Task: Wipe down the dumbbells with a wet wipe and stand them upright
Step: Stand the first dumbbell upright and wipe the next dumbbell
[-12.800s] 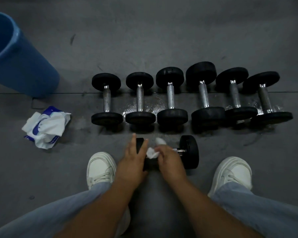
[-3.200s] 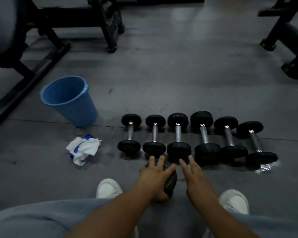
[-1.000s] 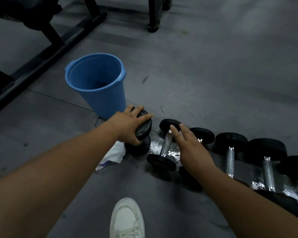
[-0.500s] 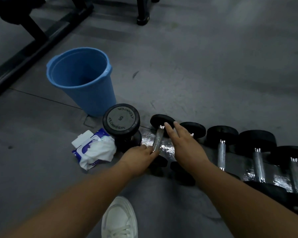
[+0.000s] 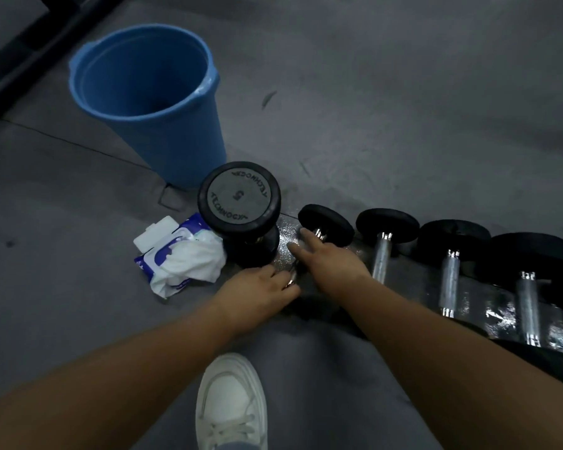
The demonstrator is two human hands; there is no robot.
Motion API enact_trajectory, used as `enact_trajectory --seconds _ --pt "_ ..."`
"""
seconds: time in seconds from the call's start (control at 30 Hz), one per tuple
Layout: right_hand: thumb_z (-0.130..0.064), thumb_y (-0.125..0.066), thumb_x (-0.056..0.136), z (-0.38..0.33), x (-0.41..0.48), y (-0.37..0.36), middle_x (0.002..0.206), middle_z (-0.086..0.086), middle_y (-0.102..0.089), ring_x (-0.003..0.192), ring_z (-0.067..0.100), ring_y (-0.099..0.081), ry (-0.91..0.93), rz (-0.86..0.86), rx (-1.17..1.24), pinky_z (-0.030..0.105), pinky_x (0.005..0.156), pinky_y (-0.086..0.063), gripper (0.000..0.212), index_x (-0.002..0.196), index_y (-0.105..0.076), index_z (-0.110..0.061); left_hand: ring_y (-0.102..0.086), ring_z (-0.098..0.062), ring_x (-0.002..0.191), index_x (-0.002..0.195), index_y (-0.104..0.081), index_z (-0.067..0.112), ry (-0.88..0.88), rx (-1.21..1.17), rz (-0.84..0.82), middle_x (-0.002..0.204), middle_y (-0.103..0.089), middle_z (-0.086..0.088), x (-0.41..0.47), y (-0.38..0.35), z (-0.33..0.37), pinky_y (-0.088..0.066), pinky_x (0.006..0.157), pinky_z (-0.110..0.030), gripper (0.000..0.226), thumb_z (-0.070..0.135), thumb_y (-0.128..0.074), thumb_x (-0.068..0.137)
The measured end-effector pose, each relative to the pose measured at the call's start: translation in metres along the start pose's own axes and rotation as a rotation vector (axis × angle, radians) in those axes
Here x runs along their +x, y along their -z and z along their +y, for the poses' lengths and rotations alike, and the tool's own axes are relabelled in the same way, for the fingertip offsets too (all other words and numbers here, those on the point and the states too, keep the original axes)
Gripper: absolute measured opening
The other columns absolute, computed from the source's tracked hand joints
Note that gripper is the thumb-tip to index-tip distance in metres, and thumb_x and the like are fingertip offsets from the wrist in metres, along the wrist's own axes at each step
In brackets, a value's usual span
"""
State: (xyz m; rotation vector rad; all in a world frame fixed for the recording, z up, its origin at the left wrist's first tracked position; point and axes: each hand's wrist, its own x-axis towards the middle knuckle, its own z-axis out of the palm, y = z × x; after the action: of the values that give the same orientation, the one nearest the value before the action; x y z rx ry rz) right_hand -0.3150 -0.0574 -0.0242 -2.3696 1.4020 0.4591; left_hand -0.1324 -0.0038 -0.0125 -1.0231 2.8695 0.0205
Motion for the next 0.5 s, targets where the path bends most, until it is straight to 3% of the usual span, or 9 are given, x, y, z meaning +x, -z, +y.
enact_trajectory --seconds 0.13,0.2,0.33,0.5 --pt "-0.012 -0.048 0.092 -0.009 0.008 -0.006 0.145 0.005 -0.028 0.105 0.035 -0.059 -0.003 -0.043 0.034 0.04 0.068 -0.045 0.035 0.126 -0.044 -0.022 -0.054 -0.022 0.058 0.082 -0.064 0.021 -0.027 0.007 0.017 0.073 -0.057 -0.001 -0.016 -0.005 -0.005 -0.035 0.044 -0.027 0.027 0.014 -0.038 0.077" --pt "-0.011 -0.049 0.092 -0.012 0.011 -0.003 0.14 0.007 -0.034 0.103 0.036 -0.061 -0.002 -0.083 0.015 0.038 0.064 -0.042 0.033 0.123 -0.048 -0.022 -0.054 -0.023 0.06 0.083 -0.063 0.021 -0.046 0.007 0.04 0.074 -0.057 -0.001 -0.021 -0.005 -0.008 -0.038 0.048 -0.028 0.024 0.015 -0.04 0.078" --pt "-0.012 -0.051 0.092 -0.035 0.005 0.008 0.129 0.009 -0.042 0.105 0.035 -0.06 0.049 -0.138 0.003 0.035 0.068 -0.038 0.037 0.128 -0.047 -0.019 -0.055 -0.023 0.065 0.087 -0.06 0.02 -0.145 0.018 0.054 0.079 -0.057 -0.002 -0.047 0.012 -0.032 -0.048 0.057 -0.033 0.014 0.013 -0.055 0.076" --pt "-0.01 -0.046 0.093 -0.085 -0.02 0.023 0.126 0.012 -0.046 0.108 0.038 -0.058 0.005 -0.052 0.087 0.043 0.077 -0.046 0.033 0.126 -0.047 -0.014 -0.056 -0.021 0.069 0.092 -0.059 0.022 -0.176 0.077 -0.08 0.084 -0.059 -0.001 -0.088 0.051 -0.047 -0.05 0.062 -0.032 0.037 0.011 -0.079 0.063"
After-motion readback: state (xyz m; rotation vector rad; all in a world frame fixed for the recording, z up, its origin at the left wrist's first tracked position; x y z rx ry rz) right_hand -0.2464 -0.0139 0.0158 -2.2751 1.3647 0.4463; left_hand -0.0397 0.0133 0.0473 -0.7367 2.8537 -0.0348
